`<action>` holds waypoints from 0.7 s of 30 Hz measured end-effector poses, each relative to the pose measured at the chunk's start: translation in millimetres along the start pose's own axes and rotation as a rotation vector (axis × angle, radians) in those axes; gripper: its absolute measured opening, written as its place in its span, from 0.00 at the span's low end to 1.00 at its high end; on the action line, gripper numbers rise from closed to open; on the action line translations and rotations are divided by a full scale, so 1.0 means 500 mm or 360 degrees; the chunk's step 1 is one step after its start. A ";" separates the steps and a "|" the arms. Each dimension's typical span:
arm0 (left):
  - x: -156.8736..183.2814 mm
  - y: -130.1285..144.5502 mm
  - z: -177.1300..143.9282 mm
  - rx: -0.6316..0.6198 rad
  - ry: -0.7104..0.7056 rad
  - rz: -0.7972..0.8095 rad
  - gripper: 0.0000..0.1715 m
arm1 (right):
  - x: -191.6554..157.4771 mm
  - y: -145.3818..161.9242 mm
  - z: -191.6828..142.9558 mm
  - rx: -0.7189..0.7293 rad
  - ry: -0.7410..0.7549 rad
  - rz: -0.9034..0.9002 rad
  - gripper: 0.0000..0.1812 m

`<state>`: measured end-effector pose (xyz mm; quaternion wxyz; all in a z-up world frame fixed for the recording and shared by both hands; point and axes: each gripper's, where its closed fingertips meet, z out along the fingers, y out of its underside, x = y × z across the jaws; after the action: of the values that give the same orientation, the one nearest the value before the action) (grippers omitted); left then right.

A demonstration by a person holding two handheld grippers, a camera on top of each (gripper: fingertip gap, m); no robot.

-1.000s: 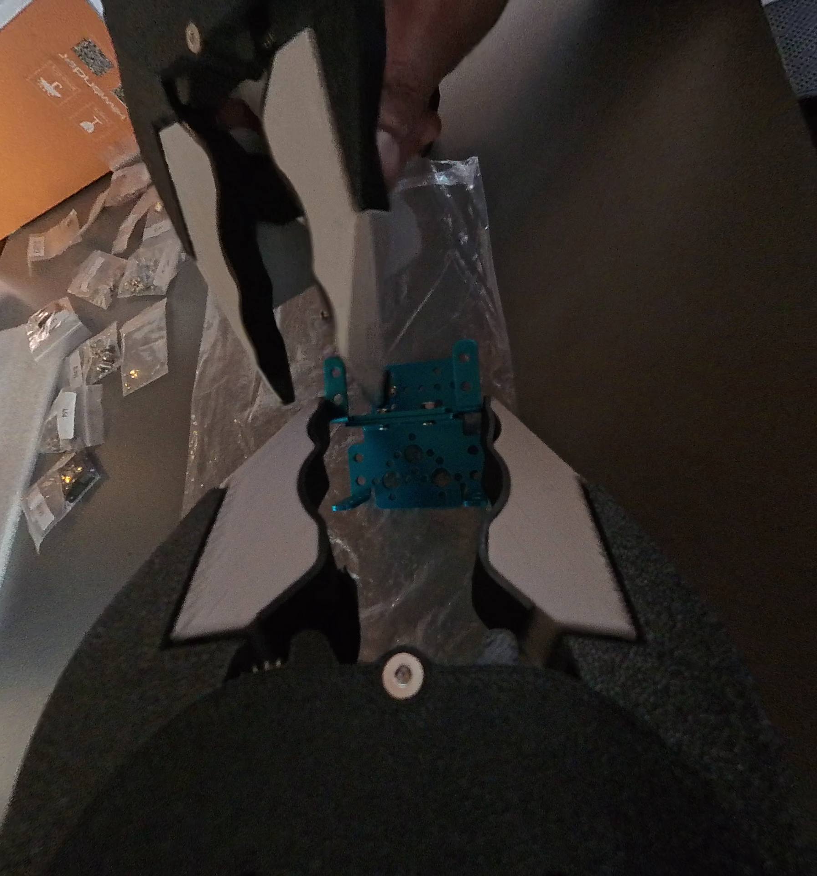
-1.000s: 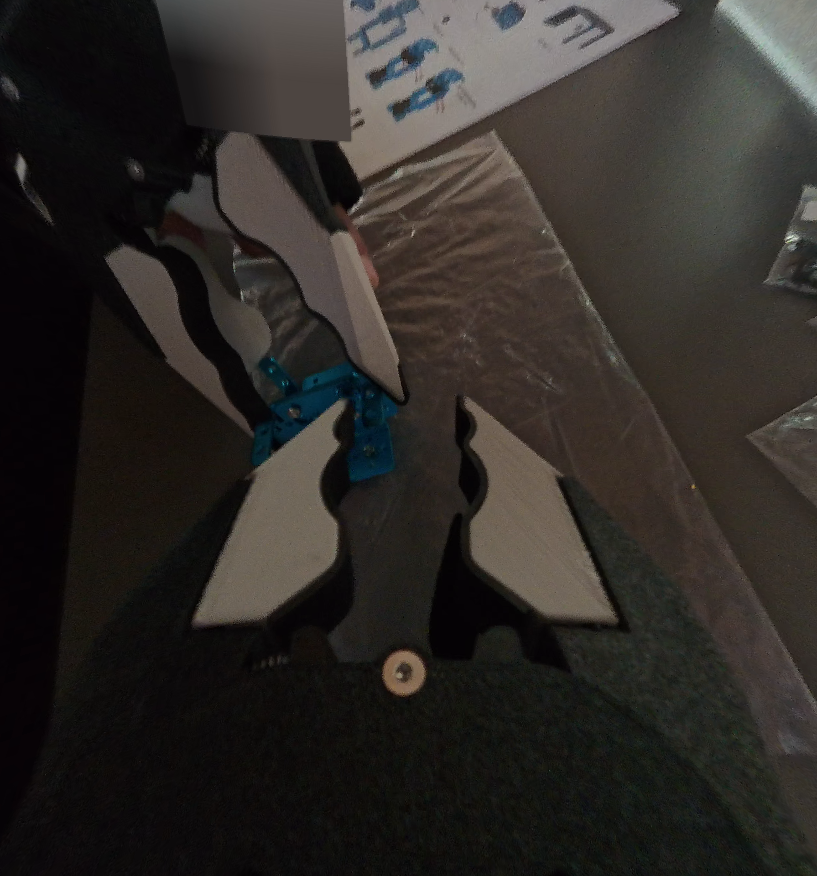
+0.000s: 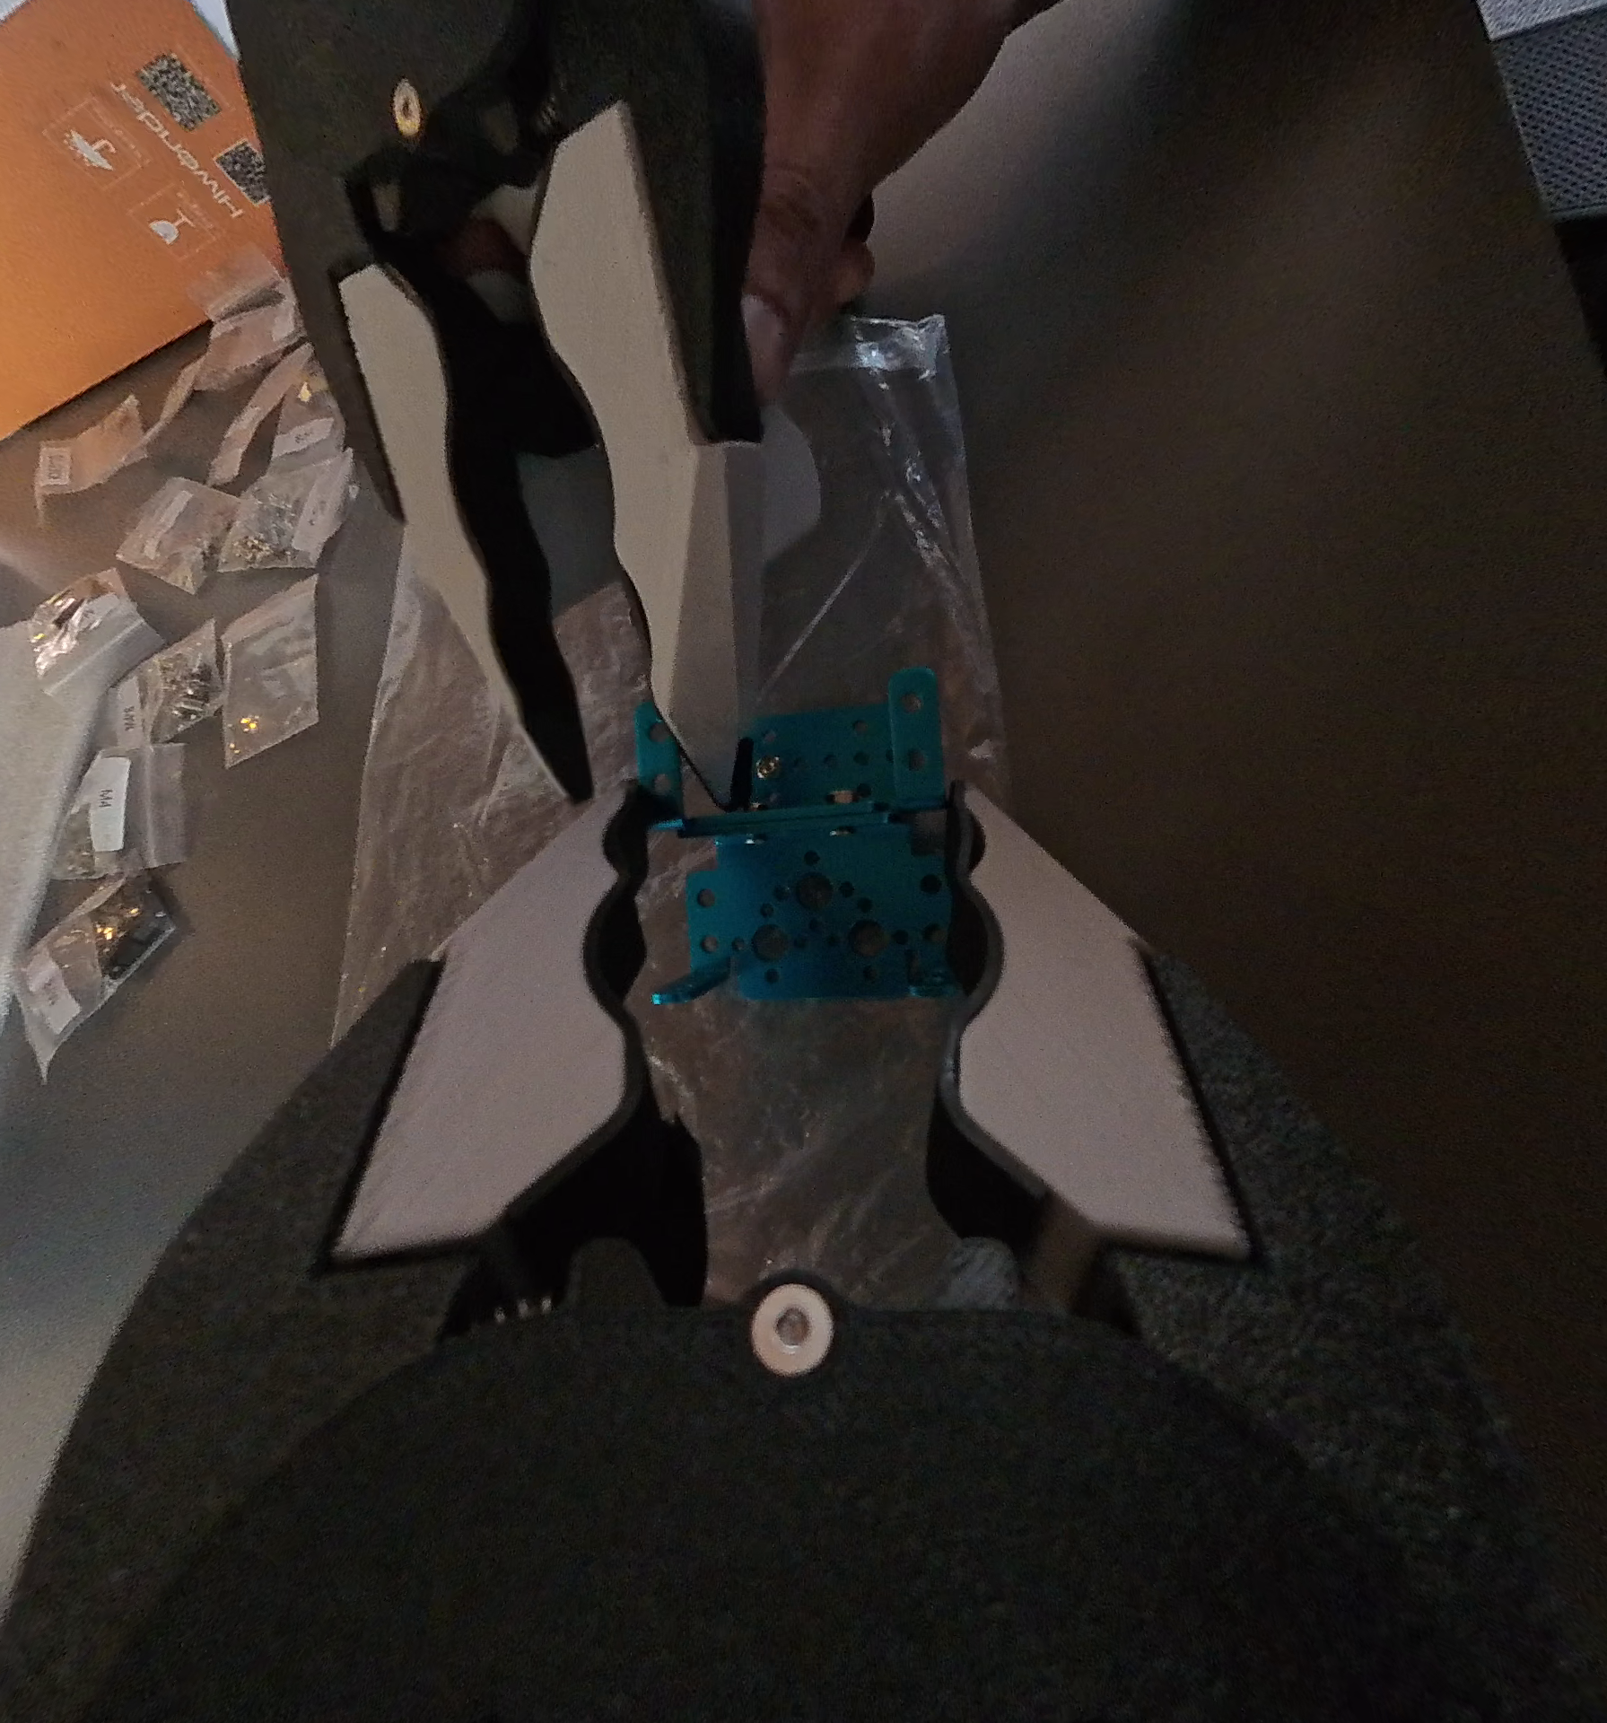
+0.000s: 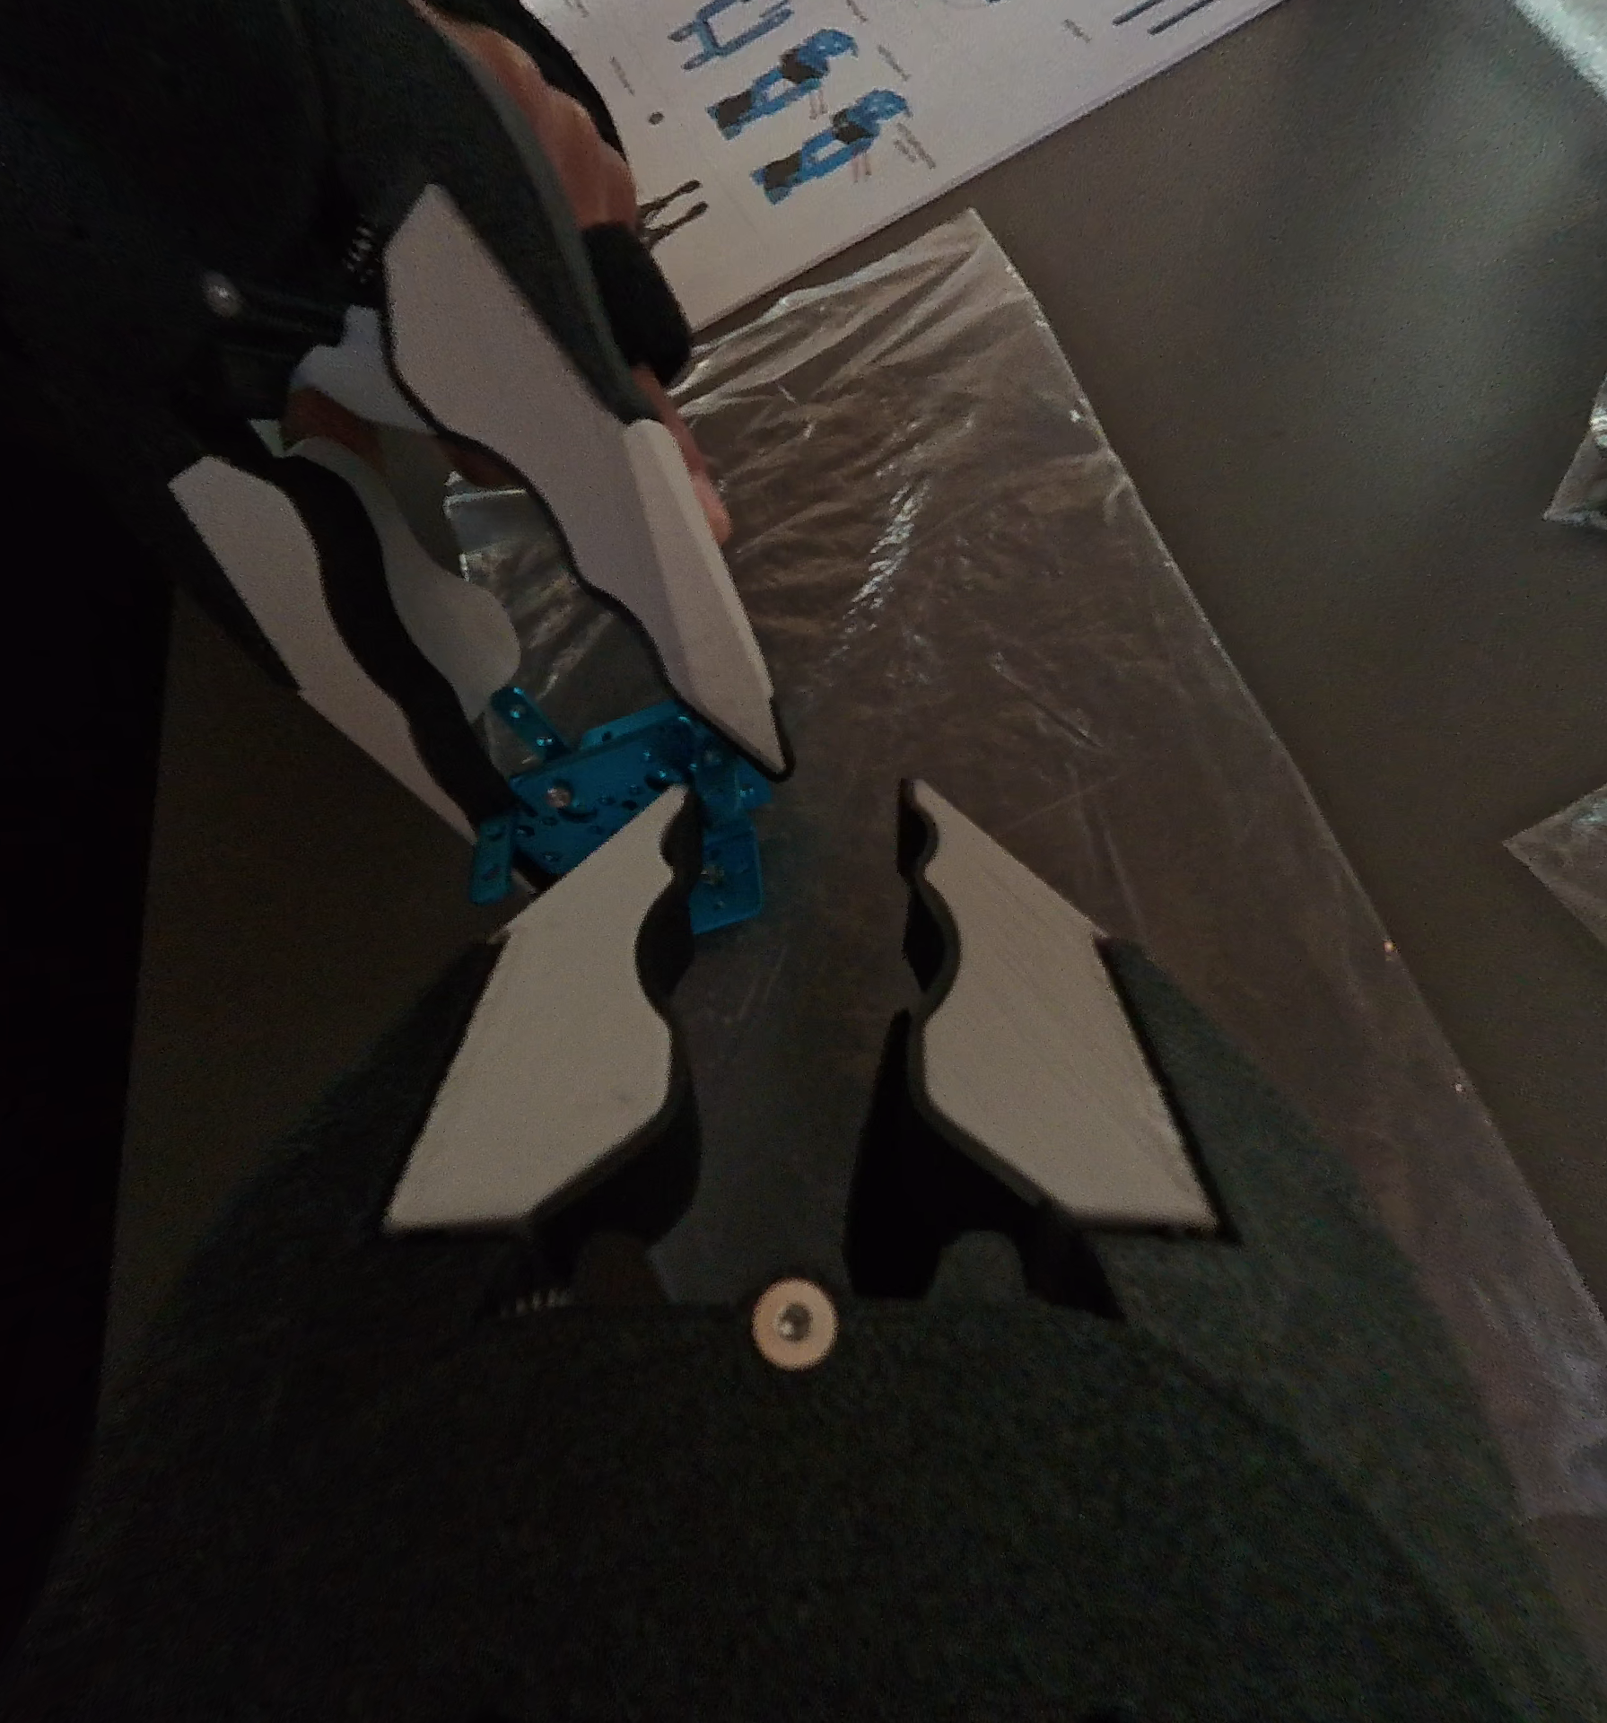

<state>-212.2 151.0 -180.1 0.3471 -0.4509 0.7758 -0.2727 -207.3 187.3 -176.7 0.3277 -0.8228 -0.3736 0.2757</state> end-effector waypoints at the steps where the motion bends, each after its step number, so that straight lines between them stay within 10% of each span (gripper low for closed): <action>1: 0.001 0.000 0.000 0.0001 0.0003 0.0004 0.38 | -0.005 0.000 0.000 0.0000 -0.0003 -0.0035 0.20; 21: 0.000 0.002 -0.002 -0.0011 -0.0014 0.0010 0.38 | -0.008 0.000 0.004 0.0000 -0.0023 0.0016 0.24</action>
<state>-213.4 151.6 -180.3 0.3498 -0.4508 0.7767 -0.2668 -210.8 185.0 -177.0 0.3234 -0.8226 -0.3720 0.2833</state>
